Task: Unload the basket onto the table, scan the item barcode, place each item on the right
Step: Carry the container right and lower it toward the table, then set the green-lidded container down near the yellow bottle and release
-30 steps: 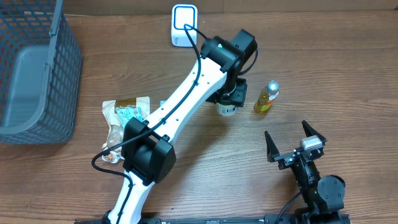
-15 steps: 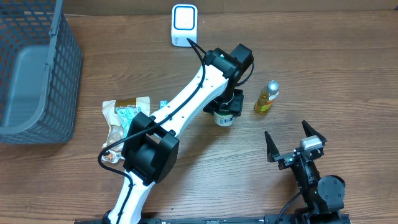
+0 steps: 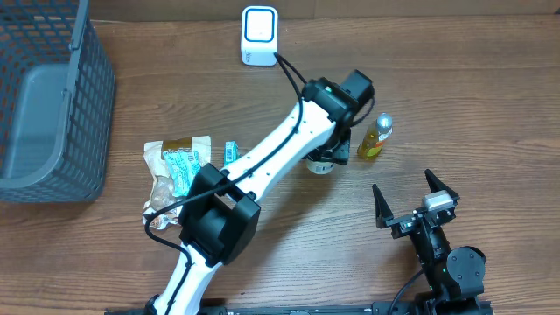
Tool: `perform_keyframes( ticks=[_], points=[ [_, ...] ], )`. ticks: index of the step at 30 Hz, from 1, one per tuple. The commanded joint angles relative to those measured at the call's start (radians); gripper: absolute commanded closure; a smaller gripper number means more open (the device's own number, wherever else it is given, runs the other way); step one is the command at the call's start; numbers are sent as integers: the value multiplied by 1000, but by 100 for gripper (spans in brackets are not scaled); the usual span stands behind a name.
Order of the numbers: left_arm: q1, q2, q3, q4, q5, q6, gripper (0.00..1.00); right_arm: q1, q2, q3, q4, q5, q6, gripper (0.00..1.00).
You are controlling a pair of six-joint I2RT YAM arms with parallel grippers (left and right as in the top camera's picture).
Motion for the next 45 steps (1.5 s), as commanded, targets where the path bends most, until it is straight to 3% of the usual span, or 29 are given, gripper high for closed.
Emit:
perform_keyframes(
  ticks=[1, 13, 18, 26, 40, 45],
  points=[
    [-23, 5, 0, 13, -100, -52, 96, -3, -10, -11, 3, 6, 2, 0],
    [-29, 5, -25, 27, -125, -102, 96, -3, -10, -11, 3, 6, 2, 0],
    [-32, 5, -93, 80, -125, -102, 91, -3, -10, -11, 3, 6, 2, 0],
    [-32, 5, -156, 154, -110, -101, 70, -3, -10, -11, 3, 6, 2, 0],
    [-32, 5, -156, 134, -106, -97, 22, -3, -10, -11, 3, 6, 2, 0],
    [-32, 5, -156, 134, -106, -98, 18, -3, -10, -11, 3, 6, 2, 0]
  ],
)
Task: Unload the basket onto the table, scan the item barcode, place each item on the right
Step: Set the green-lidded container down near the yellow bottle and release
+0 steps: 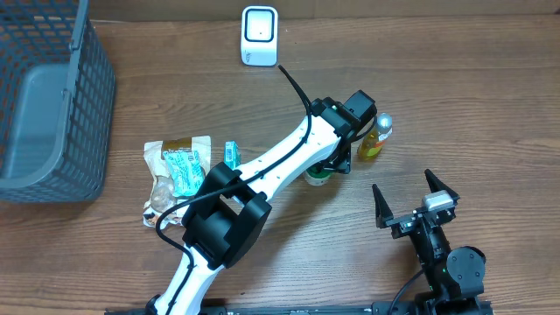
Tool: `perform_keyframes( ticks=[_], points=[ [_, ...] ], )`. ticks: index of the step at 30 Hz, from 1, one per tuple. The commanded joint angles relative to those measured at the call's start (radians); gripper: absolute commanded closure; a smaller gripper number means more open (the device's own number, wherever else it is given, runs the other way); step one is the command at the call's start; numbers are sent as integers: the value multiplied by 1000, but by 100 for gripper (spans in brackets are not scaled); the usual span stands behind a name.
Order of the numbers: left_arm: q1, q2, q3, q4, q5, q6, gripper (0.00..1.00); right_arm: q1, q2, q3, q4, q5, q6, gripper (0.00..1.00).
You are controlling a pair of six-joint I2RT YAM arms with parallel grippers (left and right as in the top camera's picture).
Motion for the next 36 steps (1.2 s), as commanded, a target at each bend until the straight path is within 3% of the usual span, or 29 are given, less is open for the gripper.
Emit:
perform_keyframes(
  ticks=[1, 10, 17, 23, 25, 27, 28, 36],
  points=[
    [-4, 3, -1, -3, -5, -6, 18, -3, -10, -11, 3, 6, 2, 0],
    [31, -14, 90, -11, 27, 47, 16, -3, -10, -11, 3, 6, 2, 0],
    [93, -26, 262, -141, 62, 90, 15, -3, -10, -11, 3, 6, 2, 0],
    [163, -23, 244, -267, 60, 107, 45, -3, -10, -11, 3, 6, 2, 0],
    [183, -23, 227, -298, 61, 107, 60, -3, -10, -10, 3, 6, 2, 0],
    [200, -23, 204, -311, 61, 108, 82, -3, -10, -11, 3, 6, 2, 0],
    [205, -23, 190, -311, 61, 108, 88, -3, -10, -11, 3, 6, 2, 0],
    [192, -23, 7, -237, 98, 108, 90, -3, -10, -11, 3, 6, 2, 0]
  ],
)
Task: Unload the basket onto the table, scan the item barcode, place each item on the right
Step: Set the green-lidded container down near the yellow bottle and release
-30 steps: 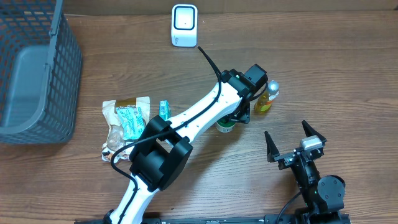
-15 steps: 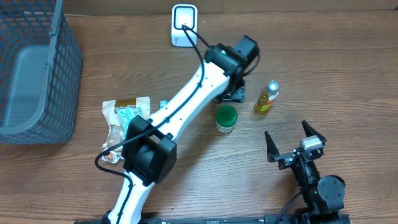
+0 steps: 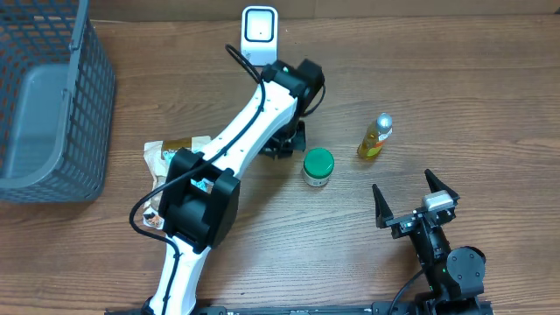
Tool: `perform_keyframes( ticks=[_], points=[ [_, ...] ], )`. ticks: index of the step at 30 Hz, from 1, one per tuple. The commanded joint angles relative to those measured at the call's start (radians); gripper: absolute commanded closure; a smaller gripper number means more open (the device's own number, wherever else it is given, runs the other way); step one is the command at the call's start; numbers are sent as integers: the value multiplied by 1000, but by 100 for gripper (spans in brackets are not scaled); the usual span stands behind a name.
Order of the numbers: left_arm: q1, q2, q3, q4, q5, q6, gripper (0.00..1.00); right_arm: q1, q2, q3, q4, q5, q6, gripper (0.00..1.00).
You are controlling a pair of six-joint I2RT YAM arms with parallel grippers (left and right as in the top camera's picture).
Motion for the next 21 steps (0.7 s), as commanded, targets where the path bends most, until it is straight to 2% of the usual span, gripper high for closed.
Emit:
perform_keyframes(
  ticks=[1, 12, 21],
  points=[
    [-21, -18, -58, 31, 55, 3, 90, -3, -10, -10, 3, 6, 2, 0],
    [-82, -18, -86, 124, 188, 2, 90, -3, -10, -11, 3, 6, 2, 0],
    [-161, -18, -86, 176, 197, 2, 89, -3, -10, -11, 3, 6, 2, 0]
  ],
)
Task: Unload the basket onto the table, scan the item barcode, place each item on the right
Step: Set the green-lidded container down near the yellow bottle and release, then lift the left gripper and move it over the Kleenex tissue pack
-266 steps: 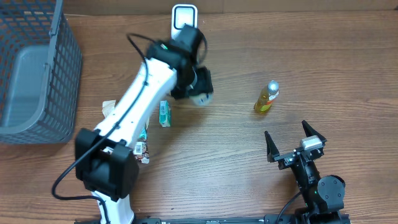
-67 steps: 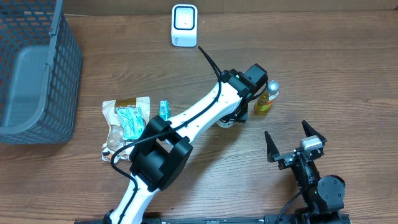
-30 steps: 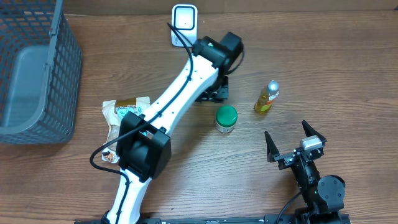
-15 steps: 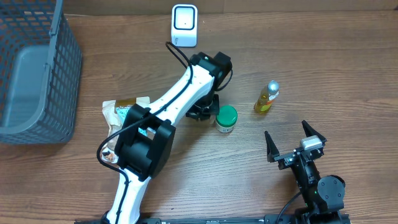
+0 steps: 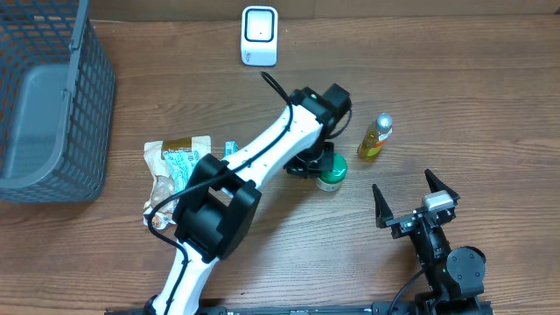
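Note:
The white barcode scanner [image 5: 260, 35] stands at the far edge of the table. A small jar with a green lid [image 5: 332, 172] sits mid-table. My left gripper [image 5: 308, 162] is low against the jar's left side; the wrist hides its fingers, so a grasp cannot be confirmed. To the right of the jar stands a small yellow bottle [image 5: 374, 137]. At the near right, my right gripper [image 5: 409, 199] is open and holds nothing.
A grey mesh basket [image 5: 52, 96] fills the far left corner. Several snack packets [image 5: 179, 166] lie in a pile left of centre, beside the left arm's lower links. The scanner's cable runs along the left arm.
My left gripper was near the scanner, left of the jar and apart from it; now it is back down at the jar. The jar sits slightly further right and nearer. The right arm is unchanged.
My left gripper was first on top of the green-lidded jar, then still over it and slightly nearer. Later it was away towards the scanner, with the jar standing free on the table. Now it is at the jar again, which has shifted a little.

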Tool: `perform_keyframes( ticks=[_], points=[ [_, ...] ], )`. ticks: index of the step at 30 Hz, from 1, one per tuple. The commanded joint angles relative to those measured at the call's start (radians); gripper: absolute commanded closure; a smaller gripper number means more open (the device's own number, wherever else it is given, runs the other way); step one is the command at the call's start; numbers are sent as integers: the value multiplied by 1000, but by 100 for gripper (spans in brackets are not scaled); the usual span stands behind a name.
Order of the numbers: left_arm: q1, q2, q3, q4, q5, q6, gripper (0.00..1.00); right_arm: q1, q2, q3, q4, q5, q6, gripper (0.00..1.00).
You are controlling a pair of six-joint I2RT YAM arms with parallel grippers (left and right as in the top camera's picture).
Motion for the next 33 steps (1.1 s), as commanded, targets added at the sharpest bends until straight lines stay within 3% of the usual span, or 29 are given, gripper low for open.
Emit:
perform_keyframes(
  ticks=[1, 5, 12, 29, 33],
  points=[
    [-36, -18, -6, 17, 29, 1, 89, -3, -10, -11, 3, 6, 2, 0],
    [-60, -18, -6, 34, 29, 2, 96, -3, -10, -11, 3, 6, 2, 0],
    [-37, -22, 37, 0, 27, 61, 96, -3, -10, -11, 3, 6, 2, 0],
    [172, -208, 139, -167, -145, 91, 96, -3, -10, -11, 3, 6, 2, 0],
    [241, -208, 138, -221, -145, 111, 91, -3, -10, -11, 3, 6, 2, 0]
  ],
)
